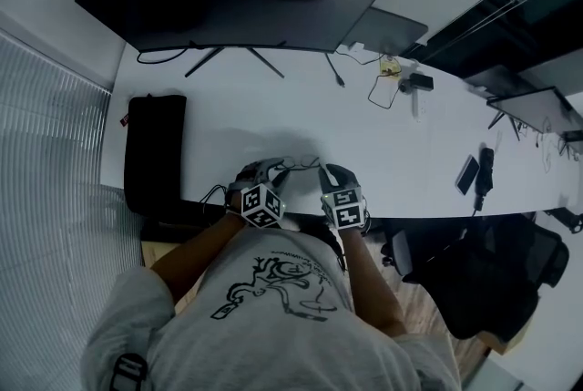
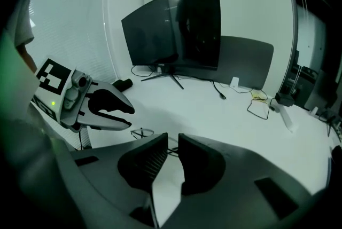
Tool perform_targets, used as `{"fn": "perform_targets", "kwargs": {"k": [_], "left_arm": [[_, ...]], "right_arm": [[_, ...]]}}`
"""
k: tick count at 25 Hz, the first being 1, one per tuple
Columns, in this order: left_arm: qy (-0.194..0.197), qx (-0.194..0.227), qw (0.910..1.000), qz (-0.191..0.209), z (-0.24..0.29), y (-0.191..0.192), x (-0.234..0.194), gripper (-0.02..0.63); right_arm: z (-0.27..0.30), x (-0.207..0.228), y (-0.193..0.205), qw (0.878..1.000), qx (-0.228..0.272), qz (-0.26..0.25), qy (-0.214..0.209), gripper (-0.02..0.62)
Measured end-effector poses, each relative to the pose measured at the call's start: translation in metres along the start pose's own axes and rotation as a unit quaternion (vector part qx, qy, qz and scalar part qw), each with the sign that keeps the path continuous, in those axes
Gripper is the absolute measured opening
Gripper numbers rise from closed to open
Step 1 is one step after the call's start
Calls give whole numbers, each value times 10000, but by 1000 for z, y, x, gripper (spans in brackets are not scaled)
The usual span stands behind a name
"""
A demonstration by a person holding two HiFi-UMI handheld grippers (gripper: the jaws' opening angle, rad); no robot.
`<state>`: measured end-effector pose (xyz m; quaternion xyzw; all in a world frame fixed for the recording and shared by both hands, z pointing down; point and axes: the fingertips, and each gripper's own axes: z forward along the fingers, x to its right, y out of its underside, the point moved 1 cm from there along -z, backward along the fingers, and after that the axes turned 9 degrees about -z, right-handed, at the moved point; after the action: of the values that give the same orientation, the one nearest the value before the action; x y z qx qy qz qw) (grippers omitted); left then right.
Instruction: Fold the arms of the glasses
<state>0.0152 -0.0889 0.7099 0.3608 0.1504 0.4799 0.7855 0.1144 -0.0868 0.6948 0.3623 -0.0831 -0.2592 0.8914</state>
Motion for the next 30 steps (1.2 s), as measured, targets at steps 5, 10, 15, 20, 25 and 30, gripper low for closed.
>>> {"fn": "perform_targets", "kwargs": {"k": [5,10,15,20,25,30], "left_arm": [[-51,442,9956,-821,-24,-25,-18,133],[-189,963,9858,-1365,-57,-56,-37,99],[-295,1502,9746,-1636,-91,-92,-51,81],[-314,1901,9626,-1904,-121,-121,-60,72],[-291,2248,9527,-2023,-150,-147,-67,53],[-306,2718,9422,-1933,-180,-175,-74,40]], "right_arm": [[-23,6,-31,9992,392,14,17,63],[-50,9,-65,9969,781,40,45,55],[-74,10,-93,9942,1070,-14,61,49],[-100,6,-125,9907,1361,-80,18,49],[-127,2,-154,9868,1613,-167,11,44],[-151,-4,-181,9822,1863,-243,-25,41]]}}
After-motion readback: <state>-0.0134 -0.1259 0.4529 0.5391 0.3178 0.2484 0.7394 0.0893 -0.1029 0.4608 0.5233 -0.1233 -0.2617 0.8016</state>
